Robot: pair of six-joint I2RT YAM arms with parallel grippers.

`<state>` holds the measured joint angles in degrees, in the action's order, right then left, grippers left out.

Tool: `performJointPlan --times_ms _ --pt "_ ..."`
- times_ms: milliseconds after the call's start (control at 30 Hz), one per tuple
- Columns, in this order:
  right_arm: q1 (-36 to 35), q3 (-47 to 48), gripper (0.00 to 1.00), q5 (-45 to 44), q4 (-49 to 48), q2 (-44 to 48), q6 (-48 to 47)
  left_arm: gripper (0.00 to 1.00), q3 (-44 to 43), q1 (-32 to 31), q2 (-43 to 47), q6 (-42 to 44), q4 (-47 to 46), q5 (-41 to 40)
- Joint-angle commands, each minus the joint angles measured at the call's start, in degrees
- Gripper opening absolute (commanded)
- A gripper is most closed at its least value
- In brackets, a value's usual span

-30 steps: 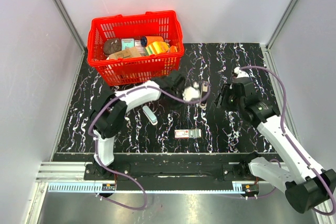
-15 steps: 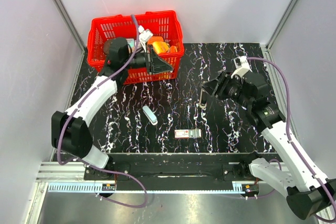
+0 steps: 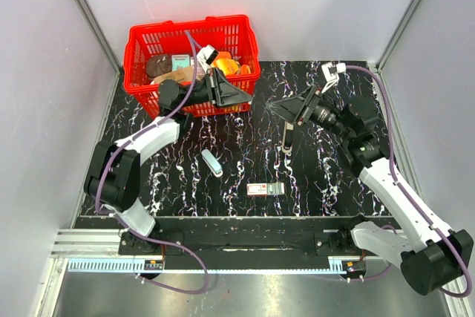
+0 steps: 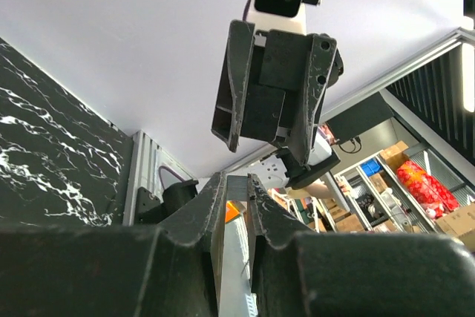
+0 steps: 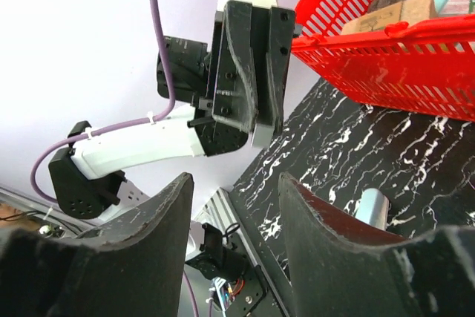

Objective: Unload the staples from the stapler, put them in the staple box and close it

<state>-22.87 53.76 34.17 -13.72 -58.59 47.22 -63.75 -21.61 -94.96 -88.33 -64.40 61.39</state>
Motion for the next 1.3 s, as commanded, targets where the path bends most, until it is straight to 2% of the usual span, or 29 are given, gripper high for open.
performJointPlan --times_ms 0,300,600,1267 --pt "-0.68 0.91 0.55 3.09 -7.55 -1.88 2.53 0.08 0.9 -2.65 4.6 1.93 0.31 -3.29" --pt "-2.88 2.76 0.5 2.48 -7.03 -5.31 1.03 0.09 -0.06 -3.71 4.25 3.52 2.61 -3.81" --pt "-3.84 3.55 0.47 2.3 -6.68 -6.54 0.33 0.09 0.03 -3.71 5.83 9.32 10.43 -6.36" --pt "-4.02 4.25 0.47 -0.6 -2.9 -7.42 -2.49 0.09 -0.68 -3.79 7.33 9.94 11.84 -5.58"
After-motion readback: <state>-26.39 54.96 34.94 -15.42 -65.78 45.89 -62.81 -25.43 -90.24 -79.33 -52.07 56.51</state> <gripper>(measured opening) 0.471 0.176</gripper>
